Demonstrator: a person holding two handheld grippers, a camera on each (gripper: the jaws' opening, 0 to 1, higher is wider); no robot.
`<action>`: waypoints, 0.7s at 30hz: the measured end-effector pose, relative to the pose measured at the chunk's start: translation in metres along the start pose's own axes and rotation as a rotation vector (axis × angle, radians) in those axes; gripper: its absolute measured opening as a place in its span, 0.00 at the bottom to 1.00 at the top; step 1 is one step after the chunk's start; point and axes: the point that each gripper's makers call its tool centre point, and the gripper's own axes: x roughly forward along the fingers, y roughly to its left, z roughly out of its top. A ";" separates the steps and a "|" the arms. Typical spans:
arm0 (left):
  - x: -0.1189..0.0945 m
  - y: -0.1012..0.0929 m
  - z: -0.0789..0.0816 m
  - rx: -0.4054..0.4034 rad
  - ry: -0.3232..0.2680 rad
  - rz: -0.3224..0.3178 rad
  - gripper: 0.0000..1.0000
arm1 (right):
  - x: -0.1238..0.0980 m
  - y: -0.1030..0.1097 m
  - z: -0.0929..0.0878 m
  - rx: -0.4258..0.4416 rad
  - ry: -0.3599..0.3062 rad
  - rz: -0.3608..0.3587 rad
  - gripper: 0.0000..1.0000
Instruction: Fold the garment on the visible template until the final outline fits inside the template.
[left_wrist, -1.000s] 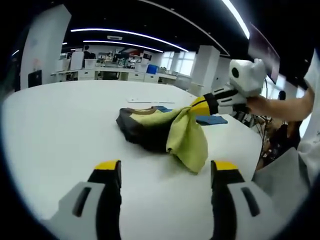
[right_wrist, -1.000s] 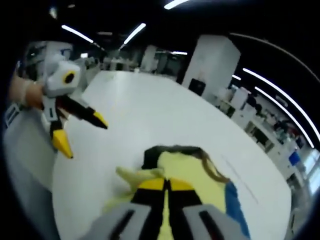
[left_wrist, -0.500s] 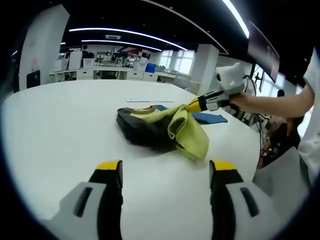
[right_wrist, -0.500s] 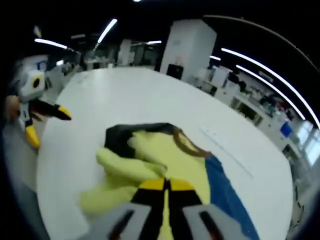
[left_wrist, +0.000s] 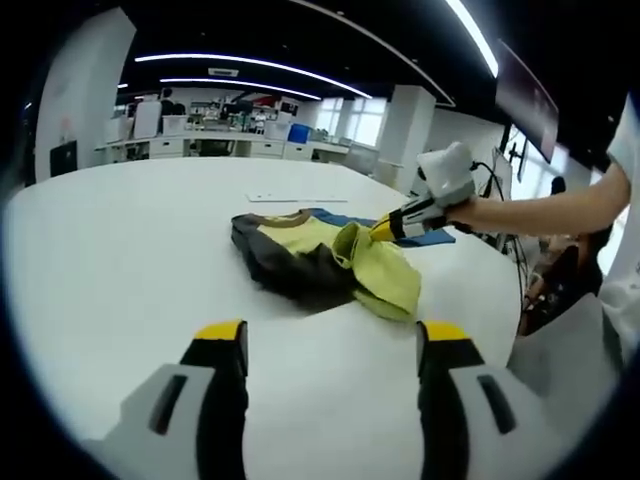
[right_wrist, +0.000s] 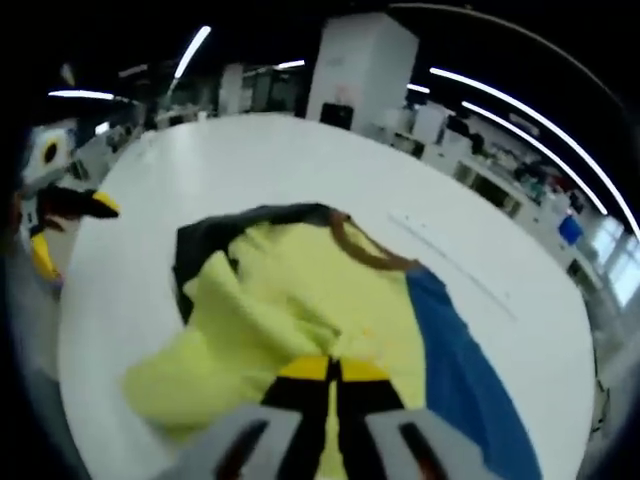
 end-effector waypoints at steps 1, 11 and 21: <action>0.001 0.002 0.000 0.001 0.001 0.001 0.65 | 0.000 0.000 0.000 0.004 -0.001 0.001 0.00; 0.014 -0.003 0.002 0.035 0.025 -0.030 0.64 | -0.020 -0.003 0.013 0.064 -0.084 0.030 0.26; 0.025 0.005 -0.002 0.096 0.056 -0.044 0.61 | -0.054 0.028 0.030 0.148 -0.204 0.190 0.88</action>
